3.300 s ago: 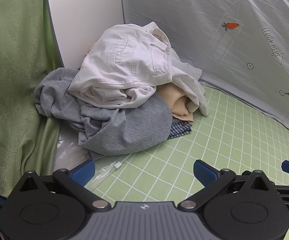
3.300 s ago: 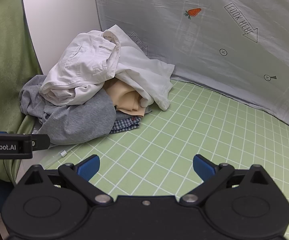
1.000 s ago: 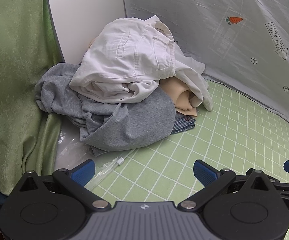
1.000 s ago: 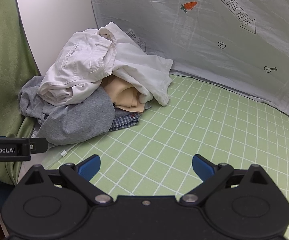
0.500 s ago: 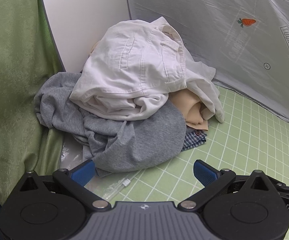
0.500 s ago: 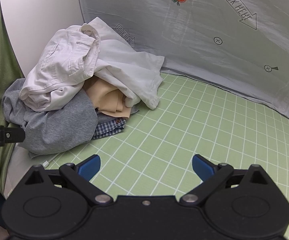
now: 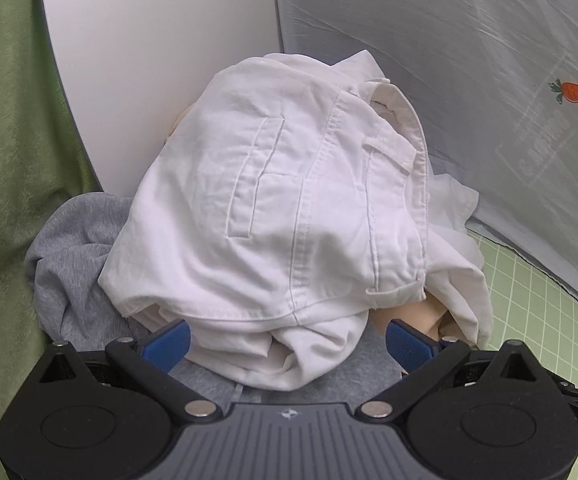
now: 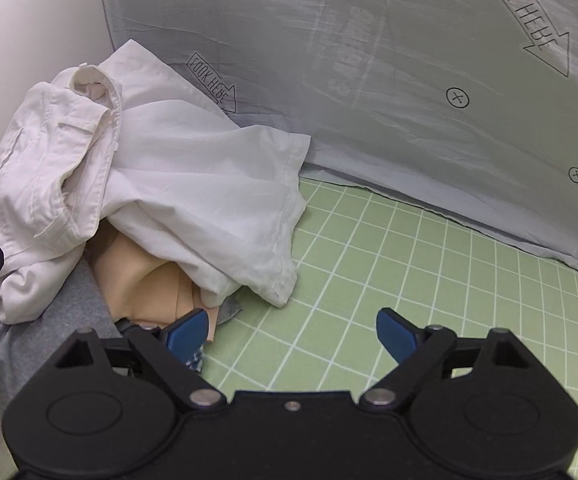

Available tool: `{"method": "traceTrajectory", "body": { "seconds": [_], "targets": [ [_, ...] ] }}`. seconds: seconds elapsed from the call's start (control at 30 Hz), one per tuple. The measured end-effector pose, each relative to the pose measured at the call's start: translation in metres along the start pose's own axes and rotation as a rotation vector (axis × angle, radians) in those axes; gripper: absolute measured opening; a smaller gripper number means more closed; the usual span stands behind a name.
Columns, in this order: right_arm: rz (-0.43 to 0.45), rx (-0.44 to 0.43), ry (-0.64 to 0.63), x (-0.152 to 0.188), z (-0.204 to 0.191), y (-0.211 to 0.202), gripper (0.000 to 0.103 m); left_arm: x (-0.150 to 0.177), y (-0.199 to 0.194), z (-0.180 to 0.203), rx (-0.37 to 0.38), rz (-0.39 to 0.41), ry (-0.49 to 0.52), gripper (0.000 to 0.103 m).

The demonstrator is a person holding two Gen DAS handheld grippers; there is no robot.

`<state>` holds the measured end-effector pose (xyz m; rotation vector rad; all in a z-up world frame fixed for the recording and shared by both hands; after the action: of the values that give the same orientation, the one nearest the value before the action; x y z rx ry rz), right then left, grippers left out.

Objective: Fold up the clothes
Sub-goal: 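Grasp the white shirt with the left gripper while the right gripper grasps it too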

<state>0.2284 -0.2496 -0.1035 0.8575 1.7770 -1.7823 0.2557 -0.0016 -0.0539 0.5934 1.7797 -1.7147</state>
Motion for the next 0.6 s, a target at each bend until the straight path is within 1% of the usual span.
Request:
{"method": "traceTrajectory", "body": {
  "seconds": [0.07,0.13,0.2,0.27,0.33,0.4,0.43,0.47,0.5,0.53,0.57,0.6],
  "targets": [
    [-0.012,-0.004,-0.015,-0.007,-0.003,0.022,0.088,-0.006,0.014,0.001,0.005,-0.008,-0.021,0.101],
    [-0.030,-0.006,-0.043,-0.011,-0.004,0.044,0.086,-0.010,0.027,0.003,0.018,-0.018,-0.041,0.097],
    [-0.048,-0.001,-0.078,-0.013,-0.009,0.064,0.082,-0.013,0.035,0.004,0.021,-0.029,-0.053,0.095],
    [-0.062,0.010,-0.112,-0.014,-0.013,0.083,0.076,-0.015,0.043,0.005,0.017,-0.031,-0.061,0.094],
    [-0.055,0.026,-0.143,-0.017,-0.017,0.097,0.074,-0.016,0.048,0.005,0.016,-0.032,-0.070,0.092],
    [-0.035,0.023,-0.198,-0.020,-0.025,0.107,0.072,-0.016,0.052,0.003,0.016,-0.032,-0.079,0.088],
    [-0.028,0.025,-0.231,-0.021,-0.029,0.110,0.069,-0.016,0.054,0.002,0.016,-0.032,-0.083,0.084],
    [-0.019,0.018,-0.262,-0.021,-0.034,0.113,0.063,-0.015,0.054,0.001,0.015,-0.028,-0.084,0.080],
    [-0.013,0.003,-0.289,-0.020,-0.038,0.114,0.058,-0.014,0.054,-0.001,0.014,-0.025,-0.084,0.077],
    [-0.014,-0.019,-0.315,-0.019,-0.043,0.116,0.047,-0.013,0.052,-0.002,0.011,-0.022,-0.084,0.070],
    [-0.013,-0.042,-0.337,-0.018,-0.046,0.115,0.030,-0.012,0.051,-0.004,0.002,-0.019,-0.081,0.063],
    [-0.012,-0.065,-0.359,-0.016,-0.050,0.115,0.023,-0.011,0.048,-0.006,-0.001,-0.014,-0.082,0.061]
  ]
}}
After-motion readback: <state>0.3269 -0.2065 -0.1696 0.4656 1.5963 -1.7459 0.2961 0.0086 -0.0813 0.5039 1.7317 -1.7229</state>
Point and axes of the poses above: each gripper's, at about its wrist camera, not at the fingertips, and y roughly the way its jaws point, z to its right, x to its underside, the point moved 6 cm from there along y, roughly the way its jaws point, and after that the axes turned 2 degrees about z, right-handed, at the moved point
